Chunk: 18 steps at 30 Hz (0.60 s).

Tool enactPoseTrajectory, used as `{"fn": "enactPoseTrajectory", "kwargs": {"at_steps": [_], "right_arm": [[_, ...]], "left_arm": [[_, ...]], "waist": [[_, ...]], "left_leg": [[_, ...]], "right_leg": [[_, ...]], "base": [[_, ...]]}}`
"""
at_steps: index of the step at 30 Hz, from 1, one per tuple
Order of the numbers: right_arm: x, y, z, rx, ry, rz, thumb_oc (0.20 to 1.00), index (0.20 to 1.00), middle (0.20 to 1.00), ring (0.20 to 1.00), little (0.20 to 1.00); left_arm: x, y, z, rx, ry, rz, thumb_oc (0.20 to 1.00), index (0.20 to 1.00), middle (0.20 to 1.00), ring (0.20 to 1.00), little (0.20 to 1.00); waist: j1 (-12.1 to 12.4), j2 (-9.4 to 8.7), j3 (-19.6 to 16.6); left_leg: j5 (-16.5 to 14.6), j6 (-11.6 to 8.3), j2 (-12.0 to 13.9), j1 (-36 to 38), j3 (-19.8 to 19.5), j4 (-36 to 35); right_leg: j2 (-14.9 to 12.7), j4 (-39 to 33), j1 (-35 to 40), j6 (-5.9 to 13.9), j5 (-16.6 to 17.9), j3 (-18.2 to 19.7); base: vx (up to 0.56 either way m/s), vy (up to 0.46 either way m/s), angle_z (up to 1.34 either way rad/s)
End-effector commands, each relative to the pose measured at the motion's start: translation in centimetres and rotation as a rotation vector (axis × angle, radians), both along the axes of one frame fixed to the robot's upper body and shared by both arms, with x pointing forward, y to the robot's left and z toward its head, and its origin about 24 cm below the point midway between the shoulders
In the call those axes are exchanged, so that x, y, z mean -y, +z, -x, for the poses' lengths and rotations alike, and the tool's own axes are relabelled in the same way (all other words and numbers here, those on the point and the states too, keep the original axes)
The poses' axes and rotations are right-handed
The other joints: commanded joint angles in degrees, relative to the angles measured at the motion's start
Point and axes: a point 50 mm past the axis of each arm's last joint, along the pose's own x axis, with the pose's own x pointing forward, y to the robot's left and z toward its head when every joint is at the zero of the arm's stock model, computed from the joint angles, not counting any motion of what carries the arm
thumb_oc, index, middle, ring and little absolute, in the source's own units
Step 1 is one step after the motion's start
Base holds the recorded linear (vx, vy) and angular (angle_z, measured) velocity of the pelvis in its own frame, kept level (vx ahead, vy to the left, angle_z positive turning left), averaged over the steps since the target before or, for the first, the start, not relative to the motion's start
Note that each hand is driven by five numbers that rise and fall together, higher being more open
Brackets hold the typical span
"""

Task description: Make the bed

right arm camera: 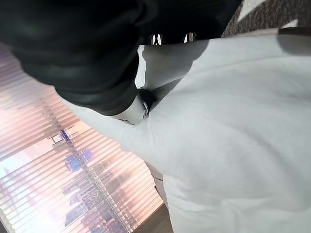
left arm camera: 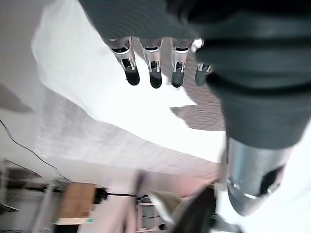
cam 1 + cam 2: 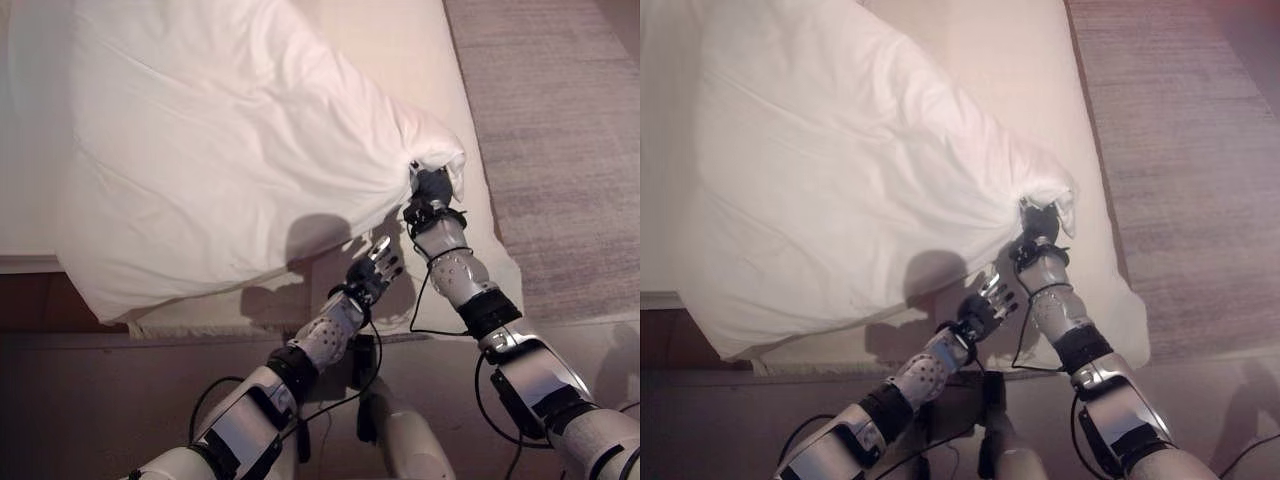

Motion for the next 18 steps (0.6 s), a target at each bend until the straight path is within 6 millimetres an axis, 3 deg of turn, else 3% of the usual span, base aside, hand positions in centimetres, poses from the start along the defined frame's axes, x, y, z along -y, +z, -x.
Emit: {"fn": "enactPoseTrajectory", "kwargs": {"at_steps": [1, 4, 18], "right_arm": [[-0.3, 1.5, 0.8, 0.132, 0.018, -0.068, 0.200, 0.200, 0.200, 0.200, 0.200], [-0.2, 0.9, 1.3, 0.131, 0.008, -0.081, 0.200, 0.200, 0.200, 0.200, 0.200], [1.2, -0.3, 2.7, 0.141, -0.087, -0.183, 0.200, 0.200, 0.200, 0.200, 0.200]], "left_arm": [[2.6, 0.9, 0.0, -0.025, 0.005, 0.066, 1.000, 1.000, 1.000, 1.000, 1.000], [1.2, 2.6, -1.3, 0.007, 0.097, 0.125, 1.000, 1.000, 1.000, 1.000, 1.000], [-3.6, 5.5, -4.0, 0.005, 0.446, 0.198, 1.000, 1.000, 1.000, 1.000, 1.000]], "waist": [[-0.4, -1.45, -7.1], [-0.5, -1.52, -7.1], [-0.5, -1.77, -8.0]], "left_leg": [[-4.0, -0.94, -2.9, 0.1, 2.0, 0.0], [-4.3, -0.95, -2.6, 0.6, 2.3, 0.0], [-4.6, -1.10, -2.1, 2.0, 2.1, 0.0]], "right_leg": [[-0.7, 3.9, 0.3, 3.82, -3.4, 4.3], [-0.5, 4.2, 0.3, 3.83, -3.6, 4.4], [-0.3, 5.3, 1.0, 3.47, -4.3, 4.0]], "base": [[0.00, -0.001, -0.10], [-0.02, -0.019, -0.08], [0.00, 0.000, 0.00]]}}
